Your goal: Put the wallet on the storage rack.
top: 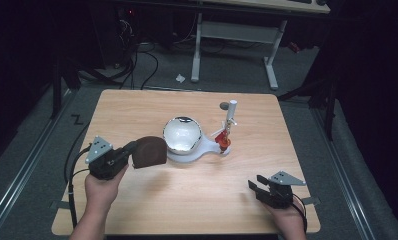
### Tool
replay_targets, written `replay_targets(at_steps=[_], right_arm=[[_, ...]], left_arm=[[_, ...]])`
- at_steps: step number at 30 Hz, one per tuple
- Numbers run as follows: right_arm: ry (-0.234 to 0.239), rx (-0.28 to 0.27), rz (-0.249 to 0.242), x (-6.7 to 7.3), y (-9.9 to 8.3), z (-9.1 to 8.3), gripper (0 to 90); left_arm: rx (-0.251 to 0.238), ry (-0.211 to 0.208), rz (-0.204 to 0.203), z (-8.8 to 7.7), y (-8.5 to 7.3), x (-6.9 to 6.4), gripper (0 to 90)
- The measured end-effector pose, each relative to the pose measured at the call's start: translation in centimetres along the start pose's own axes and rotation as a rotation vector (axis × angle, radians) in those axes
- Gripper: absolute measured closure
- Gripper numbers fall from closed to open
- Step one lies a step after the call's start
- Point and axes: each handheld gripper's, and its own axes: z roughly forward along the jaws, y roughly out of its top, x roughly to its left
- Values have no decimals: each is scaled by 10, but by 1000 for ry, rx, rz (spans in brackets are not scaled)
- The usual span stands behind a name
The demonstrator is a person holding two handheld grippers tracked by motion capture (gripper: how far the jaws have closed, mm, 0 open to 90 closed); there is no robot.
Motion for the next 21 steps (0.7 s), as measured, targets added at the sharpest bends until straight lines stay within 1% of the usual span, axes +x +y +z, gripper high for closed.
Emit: replay_targets(at_steps=[7, 14, 19, 21], right_arm=[[3, -8, 2, -1, 0, -1, 560], [4, -11, 5, -3, 0, -1, 561], [7, -11, 8, -4, 0, -1, 563], [7, -10, 11, -4, 0, -1, 563]], left_arm=[[21, 11, 29, 19, 19, -1, 875], [39, 26, 49, 34, 33, 0, 875], [45, 29, 51, 44, 41, 0, 875], [49, 31, 57, 48, 43, -1, 875]])
